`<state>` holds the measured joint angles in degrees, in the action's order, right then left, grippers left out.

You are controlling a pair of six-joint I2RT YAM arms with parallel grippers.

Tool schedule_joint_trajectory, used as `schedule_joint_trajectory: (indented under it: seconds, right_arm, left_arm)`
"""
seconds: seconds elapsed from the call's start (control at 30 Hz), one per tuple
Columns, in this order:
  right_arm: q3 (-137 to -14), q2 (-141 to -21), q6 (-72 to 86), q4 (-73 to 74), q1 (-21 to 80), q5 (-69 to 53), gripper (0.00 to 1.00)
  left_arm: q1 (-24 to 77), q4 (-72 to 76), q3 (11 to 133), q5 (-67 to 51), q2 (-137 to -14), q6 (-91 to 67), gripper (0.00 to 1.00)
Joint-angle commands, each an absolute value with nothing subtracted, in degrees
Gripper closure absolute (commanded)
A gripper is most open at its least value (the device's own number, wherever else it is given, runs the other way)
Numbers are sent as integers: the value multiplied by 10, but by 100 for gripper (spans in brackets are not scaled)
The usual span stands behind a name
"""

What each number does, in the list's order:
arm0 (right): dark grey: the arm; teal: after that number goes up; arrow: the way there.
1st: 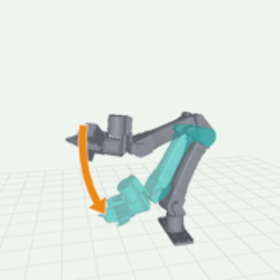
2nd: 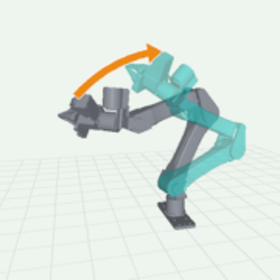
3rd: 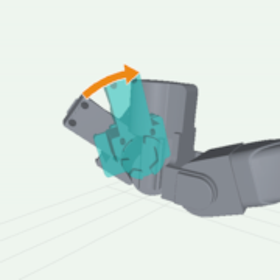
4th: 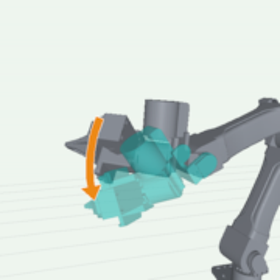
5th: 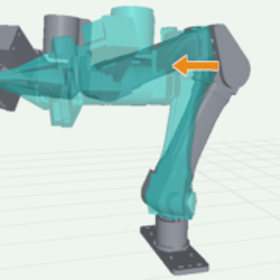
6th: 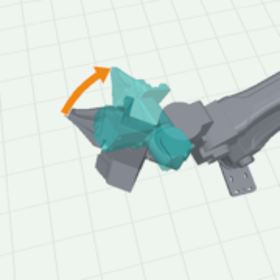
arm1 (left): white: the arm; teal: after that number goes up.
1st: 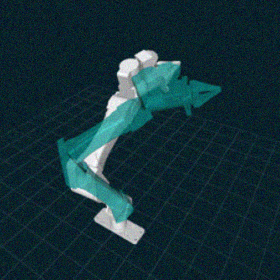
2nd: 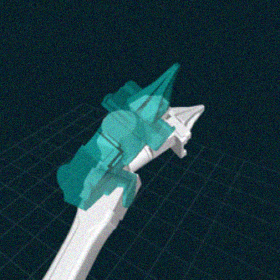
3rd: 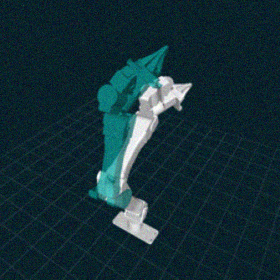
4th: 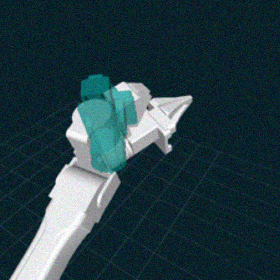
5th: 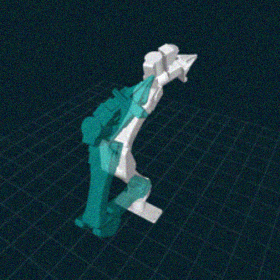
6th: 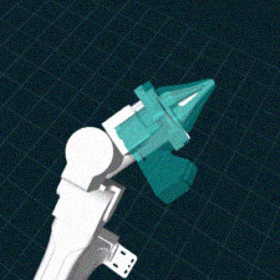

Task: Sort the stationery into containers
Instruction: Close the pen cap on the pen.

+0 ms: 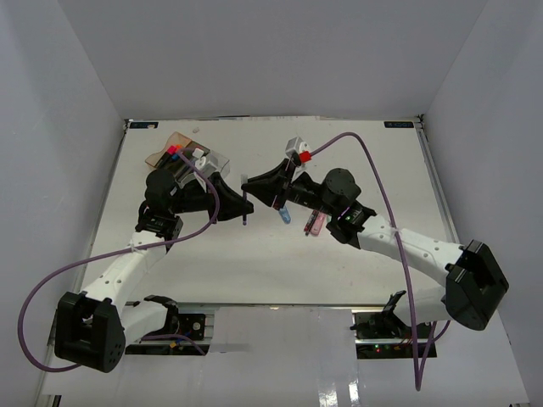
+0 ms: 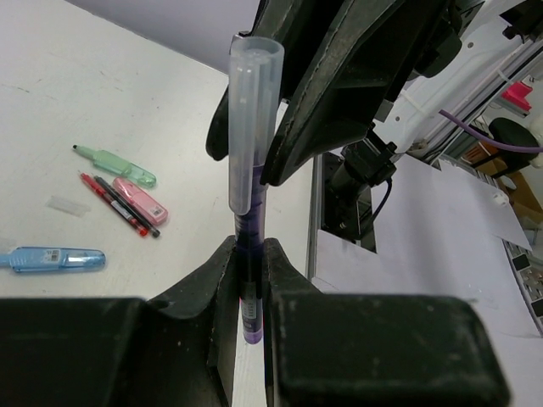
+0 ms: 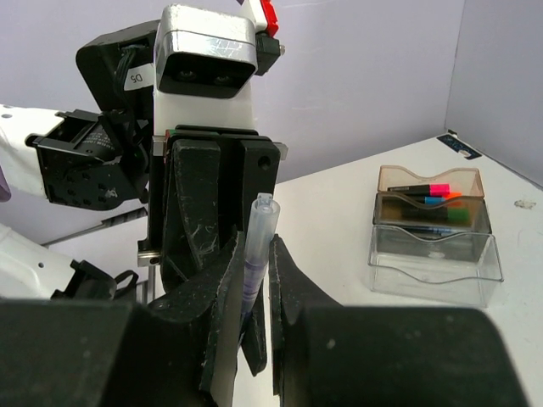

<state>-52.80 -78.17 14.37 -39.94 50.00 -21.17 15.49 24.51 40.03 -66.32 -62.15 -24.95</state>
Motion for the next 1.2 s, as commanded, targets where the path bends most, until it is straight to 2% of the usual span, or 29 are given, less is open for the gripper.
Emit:
schedule_joint_trajectory:
  seconds: [0.0, 0.4, 0.53, 0.8, 0.97, 1.1, 1.17]
  right_arm:
    - [-442, -819, 124, -73, 530, -316, 92]
    - [-540, -790, 96, -38, 530, -288, 92]
    - [-557, -785, 91, -28, 530, -277, 79]
    - [-555, -766, 87, -21, 530, -266, 59]
    - [-549, -747, 84, -18, 530, -265, 50]
    - [-549, -723, 75, -12, 530, -239, 26]
    - [-555, -707, 64, -2, 530, -219, 17]
  left_arm:
    - [136, 403, 489, -583, -570, -244, 100]
    - [161, 291, 442, -567, -533, -163, 100]
    - [161, 294, 432, -568, -535, -163, 100]
    - [161, 297, 427, -569, -535, -162, 100]
    - [161, 286, 428, -563, -533, -153, 100]
    - [161, 273, 431, -562, -539, -147, 100]
    - [161, 267, 432, -565, -542, -142, 100]
